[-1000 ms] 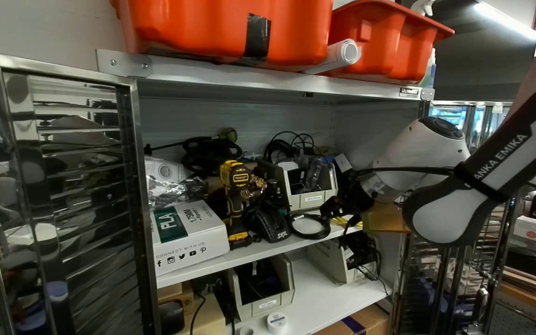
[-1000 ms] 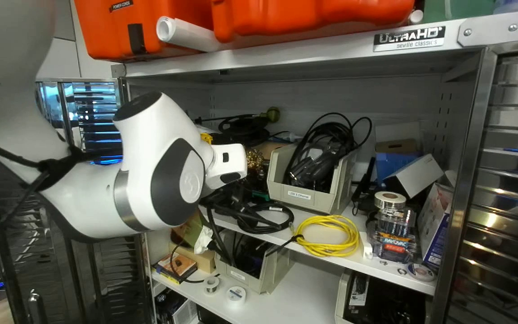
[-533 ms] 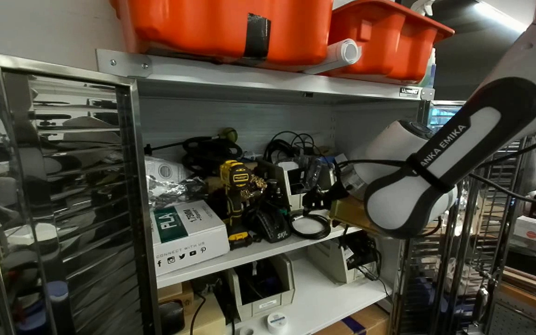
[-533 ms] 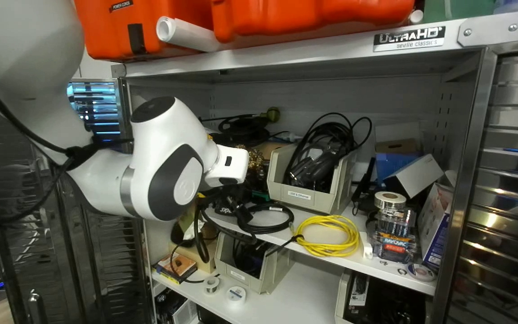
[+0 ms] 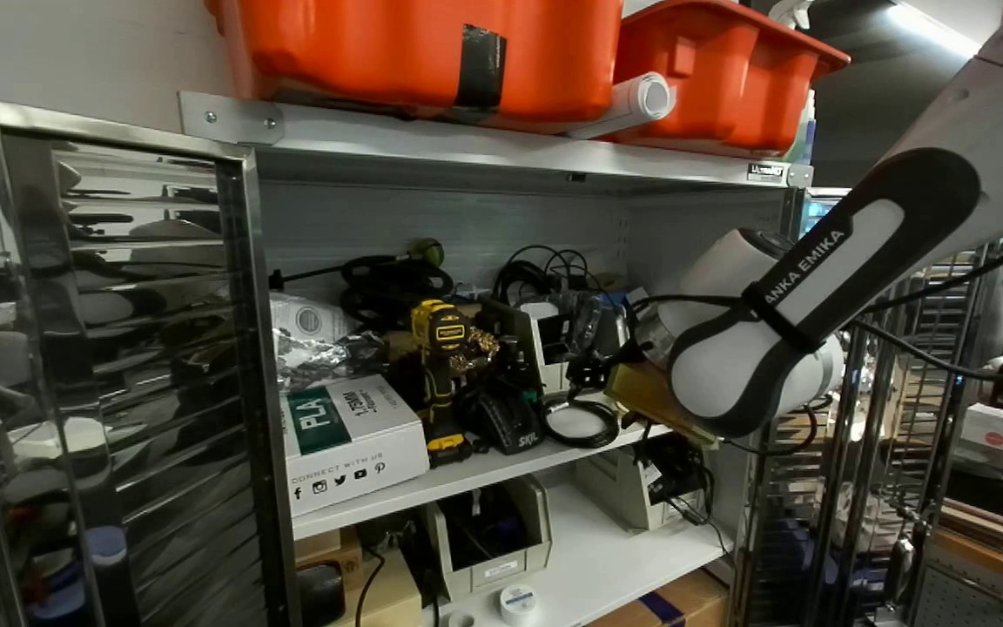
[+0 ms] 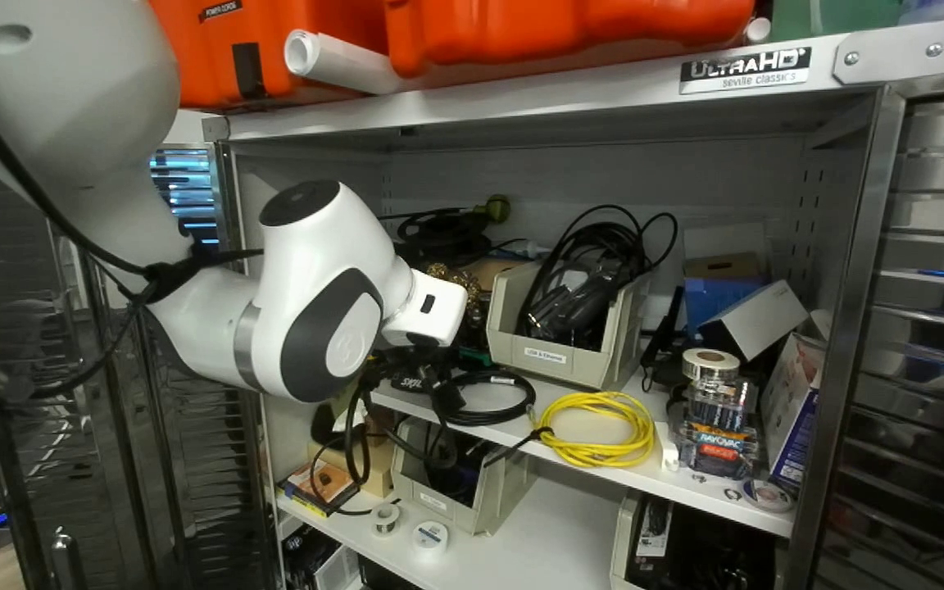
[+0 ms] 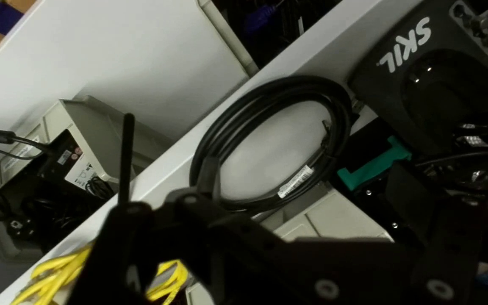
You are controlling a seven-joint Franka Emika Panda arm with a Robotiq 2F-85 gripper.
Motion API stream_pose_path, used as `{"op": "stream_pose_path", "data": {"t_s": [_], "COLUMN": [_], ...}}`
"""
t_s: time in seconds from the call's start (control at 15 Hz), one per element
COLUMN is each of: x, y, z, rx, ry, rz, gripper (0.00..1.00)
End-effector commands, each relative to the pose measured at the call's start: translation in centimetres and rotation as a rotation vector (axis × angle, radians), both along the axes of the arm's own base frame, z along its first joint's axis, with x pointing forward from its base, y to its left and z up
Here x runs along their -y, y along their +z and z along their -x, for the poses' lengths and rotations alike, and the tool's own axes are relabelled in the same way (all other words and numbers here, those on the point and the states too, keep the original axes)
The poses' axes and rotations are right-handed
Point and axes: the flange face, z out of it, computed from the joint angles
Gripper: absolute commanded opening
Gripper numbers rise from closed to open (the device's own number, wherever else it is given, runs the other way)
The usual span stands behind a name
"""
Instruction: Pick up the black cable and put it in the box.
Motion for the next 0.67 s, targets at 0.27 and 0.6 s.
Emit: {"op": "stream_pose_path", "data": {"t_s": [0.27,0.6], "x": [2.2,4.4], "y": [-0.3,0.8], "z": [-1.2,-2.8], "rx": [-0.109,-0.178], "ry": [-0.089,-0.145], "rz": [-0.042,-0.062], "gripper": [1.00,1.00]}}
